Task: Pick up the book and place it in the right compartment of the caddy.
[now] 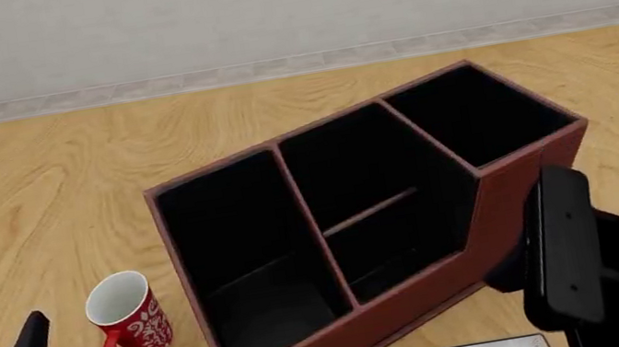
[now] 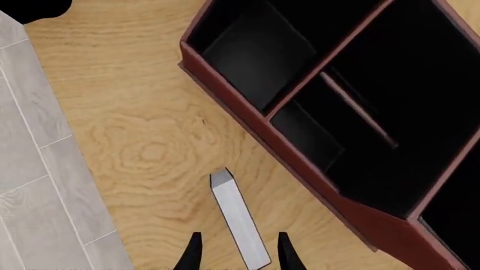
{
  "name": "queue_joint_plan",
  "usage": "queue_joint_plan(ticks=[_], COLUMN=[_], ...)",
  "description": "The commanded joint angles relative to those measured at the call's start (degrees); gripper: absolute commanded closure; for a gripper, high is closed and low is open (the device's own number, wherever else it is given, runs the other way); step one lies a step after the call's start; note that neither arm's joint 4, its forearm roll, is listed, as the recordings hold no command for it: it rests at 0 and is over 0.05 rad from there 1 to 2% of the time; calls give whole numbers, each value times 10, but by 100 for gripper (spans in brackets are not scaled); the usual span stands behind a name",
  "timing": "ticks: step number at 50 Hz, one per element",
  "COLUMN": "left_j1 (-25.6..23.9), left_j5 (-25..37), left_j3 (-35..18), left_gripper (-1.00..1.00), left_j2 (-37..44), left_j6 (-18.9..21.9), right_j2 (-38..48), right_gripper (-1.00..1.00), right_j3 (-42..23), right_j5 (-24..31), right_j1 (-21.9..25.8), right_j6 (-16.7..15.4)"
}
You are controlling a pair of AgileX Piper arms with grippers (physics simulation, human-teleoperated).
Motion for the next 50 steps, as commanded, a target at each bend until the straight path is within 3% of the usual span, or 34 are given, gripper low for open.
queue_joint_plan(ticks=[1, 13, 37, 50], left_j1=[0, 0, 0, 4], left_j5=[-5, -4, 6, 22], left_j3=[0, 0, 0, 0], left_gripper=[-100, -100, -100, -100], left_j2=[6, 4, -4, -17], left_j6=[1, 0, 2, 3], right_j2=[-7, -7, -1, 9], right_gripper=[-100, -100, -100, -100], right_j3=[28, 43, 105, 133], right_j5=[-10, -15, -69, -101], right_j1=[-7, -40, -45, -27], right_j6=[11, -20, -7, 23])
